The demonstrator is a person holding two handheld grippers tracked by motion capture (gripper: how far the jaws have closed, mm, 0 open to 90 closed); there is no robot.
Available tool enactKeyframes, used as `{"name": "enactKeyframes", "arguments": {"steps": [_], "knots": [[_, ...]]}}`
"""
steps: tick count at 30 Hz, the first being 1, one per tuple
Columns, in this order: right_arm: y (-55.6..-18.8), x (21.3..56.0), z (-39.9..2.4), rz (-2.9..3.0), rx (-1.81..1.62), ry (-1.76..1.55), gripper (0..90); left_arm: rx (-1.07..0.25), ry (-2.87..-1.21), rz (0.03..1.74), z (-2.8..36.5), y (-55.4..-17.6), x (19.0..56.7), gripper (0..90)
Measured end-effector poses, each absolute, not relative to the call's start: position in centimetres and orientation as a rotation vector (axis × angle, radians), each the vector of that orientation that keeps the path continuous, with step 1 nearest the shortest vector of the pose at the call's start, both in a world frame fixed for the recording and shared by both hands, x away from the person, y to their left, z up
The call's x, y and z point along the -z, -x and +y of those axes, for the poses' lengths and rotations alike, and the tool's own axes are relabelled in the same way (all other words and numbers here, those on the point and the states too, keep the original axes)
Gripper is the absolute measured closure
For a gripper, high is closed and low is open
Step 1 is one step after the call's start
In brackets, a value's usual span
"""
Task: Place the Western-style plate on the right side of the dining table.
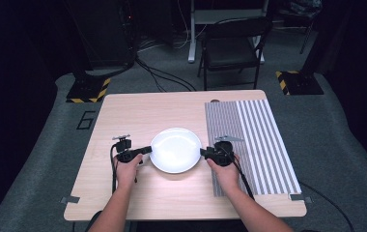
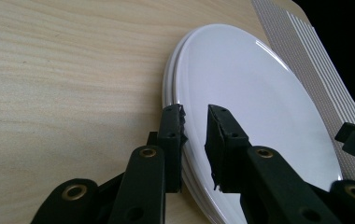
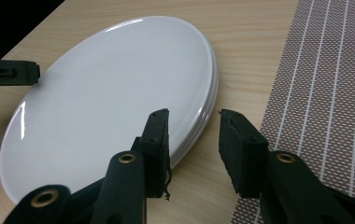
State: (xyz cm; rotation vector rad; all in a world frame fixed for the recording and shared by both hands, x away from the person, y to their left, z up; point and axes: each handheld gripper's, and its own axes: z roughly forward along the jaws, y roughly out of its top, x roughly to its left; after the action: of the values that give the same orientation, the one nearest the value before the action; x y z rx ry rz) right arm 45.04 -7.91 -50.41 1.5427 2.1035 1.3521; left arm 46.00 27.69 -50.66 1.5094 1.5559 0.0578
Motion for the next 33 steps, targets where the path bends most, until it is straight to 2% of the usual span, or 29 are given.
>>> {"name": "enactKeyframes", "arguments": {"steps": [18, 33], "knots": [[-45.5, 50.8, -8.1, 2.070, -1.388, -1.603, 60.5, -0.040, -1.495, 1.547, 27.5, -46.0, 50.9, 76.6], [-46.3, 52.0, -7.3, 2.105, -1.431, -1.750, 66.9, -0.042, -1.513, 1.544, 27.1, -45.9, 50.8, 76.5]]}}
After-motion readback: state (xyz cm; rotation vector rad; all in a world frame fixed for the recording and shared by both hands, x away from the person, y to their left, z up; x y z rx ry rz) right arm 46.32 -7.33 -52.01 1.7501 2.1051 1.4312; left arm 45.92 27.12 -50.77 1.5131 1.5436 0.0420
